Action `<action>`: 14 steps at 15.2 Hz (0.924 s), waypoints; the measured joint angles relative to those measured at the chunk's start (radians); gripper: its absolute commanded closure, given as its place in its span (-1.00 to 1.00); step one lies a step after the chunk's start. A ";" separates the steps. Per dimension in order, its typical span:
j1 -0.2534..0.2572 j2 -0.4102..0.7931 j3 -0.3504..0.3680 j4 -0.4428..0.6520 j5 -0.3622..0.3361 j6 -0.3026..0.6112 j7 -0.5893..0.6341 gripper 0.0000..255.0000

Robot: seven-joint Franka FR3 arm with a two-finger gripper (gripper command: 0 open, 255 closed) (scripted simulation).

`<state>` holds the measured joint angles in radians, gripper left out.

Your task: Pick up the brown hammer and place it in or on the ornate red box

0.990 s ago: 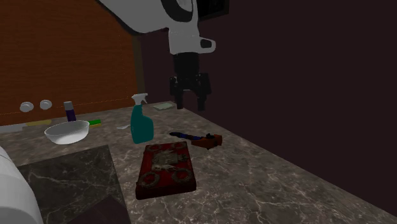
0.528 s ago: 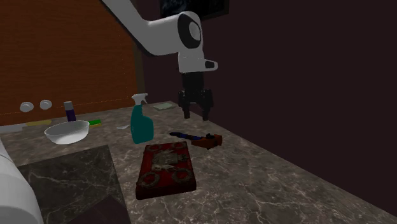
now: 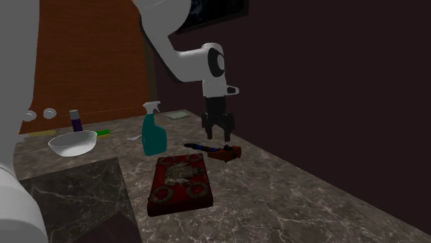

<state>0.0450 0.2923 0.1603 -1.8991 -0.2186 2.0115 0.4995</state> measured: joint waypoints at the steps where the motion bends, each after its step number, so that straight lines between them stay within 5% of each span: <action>1: 0.005 0.048 -0.002 0.043 -0.008 0.000 0.008 -1.00; 5: 0.022 0.165 -0.009 0.145 -0.026 0.002 0.033 -1.00; 14: 0.019 0.206 -0.017 0.113 -0.041 0.073 0.043 -1.00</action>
<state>0.0638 0.4983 0.1431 -1.7859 -0.2592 2.0848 0.5426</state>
